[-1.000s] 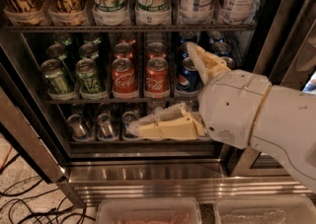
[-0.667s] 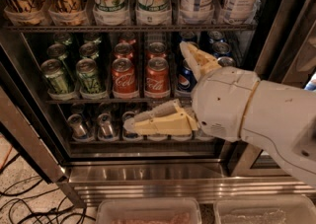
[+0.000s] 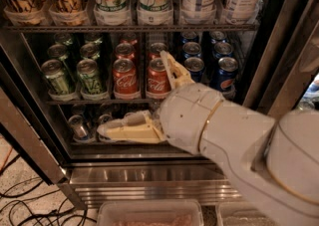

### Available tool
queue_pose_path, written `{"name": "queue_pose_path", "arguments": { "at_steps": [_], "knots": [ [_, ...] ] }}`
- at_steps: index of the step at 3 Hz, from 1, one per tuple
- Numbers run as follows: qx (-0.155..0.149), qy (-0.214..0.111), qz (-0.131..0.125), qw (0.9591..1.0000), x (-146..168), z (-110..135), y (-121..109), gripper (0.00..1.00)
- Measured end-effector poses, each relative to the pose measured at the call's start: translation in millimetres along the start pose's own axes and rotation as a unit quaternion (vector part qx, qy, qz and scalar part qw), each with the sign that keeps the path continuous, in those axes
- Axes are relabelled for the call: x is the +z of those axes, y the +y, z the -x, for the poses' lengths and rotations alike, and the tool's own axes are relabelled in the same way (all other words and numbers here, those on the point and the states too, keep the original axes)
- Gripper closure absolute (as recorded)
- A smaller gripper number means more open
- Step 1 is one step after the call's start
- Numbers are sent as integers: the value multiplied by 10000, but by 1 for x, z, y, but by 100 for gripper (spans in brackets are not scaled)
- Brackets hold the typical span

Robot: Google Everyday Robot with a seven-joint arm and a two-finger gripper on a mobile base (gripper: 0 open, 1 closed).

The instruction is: Pick orange can from top shelf of fridge

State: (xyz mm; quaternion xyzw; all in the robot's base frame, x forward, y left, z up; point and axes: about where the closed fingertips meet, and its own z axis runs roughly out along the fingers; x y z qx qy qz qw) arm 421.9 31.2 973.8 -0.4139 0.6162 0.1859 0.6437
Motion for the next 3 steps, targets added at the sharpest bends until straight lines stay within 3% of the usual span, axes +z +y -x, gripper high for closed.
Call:
{"name": "queue_pose_path", "arguments": {
  "at_steps": [1, 2, 3],
  "knots": [
    [47, -231, -261, 9994, 9, 4, 17, 0],
    [126, -680, -175, 9975, 30, 37, 41, 0],
    [125, -680, -174, 9975, 30, 37, 41, 0]
  ]
}}
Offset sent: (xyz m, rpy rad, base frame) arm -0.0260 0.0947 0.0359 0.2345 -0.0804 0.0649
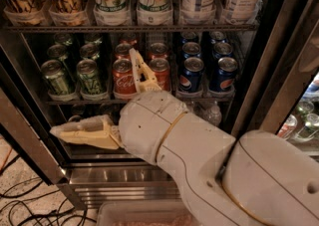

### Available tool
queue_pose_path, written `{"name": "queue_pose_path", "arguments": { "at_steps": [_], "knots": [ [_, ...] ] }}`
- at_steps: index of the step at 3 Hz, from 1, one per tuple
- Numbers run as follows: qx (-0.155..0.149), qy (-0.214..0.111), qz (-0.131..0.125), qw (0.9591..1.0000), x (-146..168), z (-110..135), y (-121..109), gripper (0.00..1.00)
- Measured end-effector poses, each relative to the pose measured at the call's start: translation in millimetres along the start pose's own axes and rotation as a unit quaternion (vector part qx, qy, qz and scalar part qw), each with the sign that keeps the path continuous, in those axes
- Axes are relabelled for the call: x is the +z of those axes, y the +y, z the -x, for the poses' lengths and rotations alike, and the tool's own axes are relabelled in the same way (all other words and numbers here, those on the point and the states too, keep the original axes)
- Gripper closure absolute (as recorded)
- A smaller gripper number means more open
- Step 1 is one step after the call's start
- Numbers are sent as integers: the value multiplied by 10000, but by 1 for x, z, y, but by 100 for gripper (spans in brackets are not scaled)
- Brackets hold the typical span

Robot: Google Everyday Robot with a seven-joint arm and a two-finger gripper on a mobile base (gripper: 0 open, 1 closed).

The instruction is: Pick orange can from top shelf of fridge

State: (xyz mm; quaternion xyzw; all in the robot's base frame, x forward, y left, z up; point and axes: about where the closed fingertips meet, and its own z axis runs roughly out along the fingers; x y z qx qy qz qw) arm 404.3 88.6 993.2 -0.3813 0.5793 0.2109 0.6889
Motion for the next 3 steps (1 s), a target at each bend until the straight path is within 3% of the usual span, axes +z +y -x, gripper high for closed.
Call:
{"name": "queue_pose_path", "arguments": {
  "at_steps": [1, 2, 3],
  "knots": [
    [-43, -24, 269, 9996, -1, 2, 5, 0],
    [-138, -360, 854, 9956, 7, 14, 1, 0],
    [-134, -857, 1498, 9849, 29, 23, -1, 0]
  ]
}}
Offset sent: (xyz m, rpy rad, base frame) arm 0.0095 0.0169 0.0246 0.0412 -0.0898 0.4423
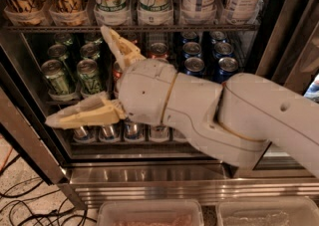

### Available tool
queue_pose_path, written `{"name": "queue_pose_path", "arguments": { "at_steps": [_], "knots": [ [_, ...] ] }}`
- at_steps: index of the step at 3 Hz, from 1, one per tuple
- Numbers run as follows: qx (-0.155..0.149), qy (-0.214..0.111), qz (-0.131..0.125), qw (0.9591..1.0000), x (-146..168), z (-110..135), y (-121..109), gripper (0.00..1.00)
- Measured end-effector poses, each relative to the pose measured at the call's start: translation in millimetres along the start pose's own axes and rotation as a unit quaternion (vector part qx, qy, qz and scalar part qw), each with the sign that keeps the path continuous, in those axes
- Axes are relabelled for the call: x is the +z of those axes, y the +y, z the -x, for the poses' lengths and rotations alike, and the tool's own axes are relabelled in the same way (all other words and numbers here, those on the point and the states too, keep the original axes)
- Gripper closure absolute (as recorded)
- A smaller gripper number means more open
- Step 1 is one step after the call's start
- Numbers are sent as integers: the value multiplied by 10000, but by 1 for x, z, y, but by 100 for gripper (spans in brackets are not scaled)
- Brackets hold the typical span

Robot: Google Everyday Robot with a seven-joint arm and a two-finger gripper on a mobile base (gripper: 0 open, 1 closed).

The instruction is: Pick orange can from top shelf of fridge

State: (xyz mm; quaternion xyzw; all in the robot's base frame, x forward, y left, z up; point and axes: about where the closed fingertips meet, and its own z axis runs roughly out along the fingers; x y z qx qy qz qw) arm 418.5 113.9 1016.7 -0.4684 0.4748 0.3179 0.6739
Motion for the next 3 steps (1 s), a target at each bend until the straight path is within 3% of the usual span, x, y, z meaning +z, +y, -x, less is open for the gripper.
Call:
{"name": "queue_pose_path", "arguments": {
  "at_steps": [1, 2, 3],
  "knots": [
    [-84, -139, 85, 9998, 24, -1, 2, 0],
    [1, 120, -450, 9989, 40, -16, 7, 0],
    [-60, 267, -812, 9963, 41, -12, 0, 0]
  ]
}}
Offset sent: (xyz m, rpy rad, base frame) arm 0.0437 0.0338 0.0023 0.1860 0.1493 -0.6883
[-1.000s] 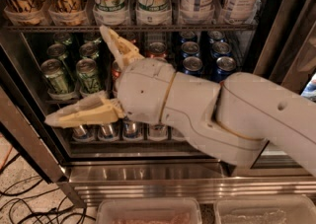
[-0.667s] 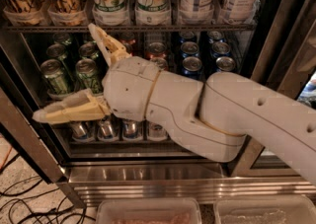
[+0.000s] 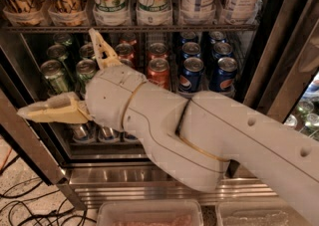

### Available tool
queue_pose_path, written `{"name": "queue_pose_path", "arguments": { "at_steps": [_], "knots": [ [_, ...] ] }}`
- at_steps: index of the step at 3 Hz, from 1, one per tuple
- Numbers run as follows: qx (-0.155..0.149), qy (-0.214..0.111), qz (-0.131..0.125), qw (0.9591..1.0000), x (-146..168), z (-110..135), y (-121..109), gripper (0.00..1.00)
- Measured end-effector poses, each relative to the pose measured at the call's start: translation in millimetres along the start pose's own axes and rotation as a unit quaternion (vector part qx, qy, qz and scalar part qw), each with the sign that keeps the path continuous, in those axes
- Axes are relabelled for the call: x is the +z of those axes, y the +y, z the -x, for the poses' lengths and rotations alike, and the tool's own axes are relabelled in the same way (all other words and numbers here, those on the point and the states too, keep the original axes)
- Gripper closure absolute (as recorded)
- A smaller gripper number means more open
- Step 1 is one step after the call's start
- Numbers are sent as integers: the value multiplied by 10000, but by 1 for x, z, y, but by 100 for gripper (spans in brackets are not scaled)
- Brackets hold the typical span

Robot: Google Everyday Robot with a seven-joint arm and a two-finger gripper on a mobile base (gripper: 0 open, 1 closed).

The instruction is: Pick orange can from top shelf of fridge

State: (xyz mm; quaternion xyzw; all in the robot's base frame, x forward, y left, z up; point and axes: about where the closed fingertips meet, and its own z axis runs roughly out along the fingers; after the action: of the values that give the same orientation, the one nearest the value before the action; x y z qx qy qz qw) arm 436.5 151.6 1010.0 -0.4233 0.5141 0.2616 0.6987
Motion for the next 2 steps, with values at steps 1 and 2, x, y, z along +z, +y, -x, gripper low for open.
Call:
{"name": "queue_pose_path", "arguments": {
  "at_steps": [1, 2],
  "knots": [
    [37, -106, 8, 9999, 0, 2, 0, 0],
    [369, -348, -294, 9983, 3, 10, -18, 0]
  ]
}}
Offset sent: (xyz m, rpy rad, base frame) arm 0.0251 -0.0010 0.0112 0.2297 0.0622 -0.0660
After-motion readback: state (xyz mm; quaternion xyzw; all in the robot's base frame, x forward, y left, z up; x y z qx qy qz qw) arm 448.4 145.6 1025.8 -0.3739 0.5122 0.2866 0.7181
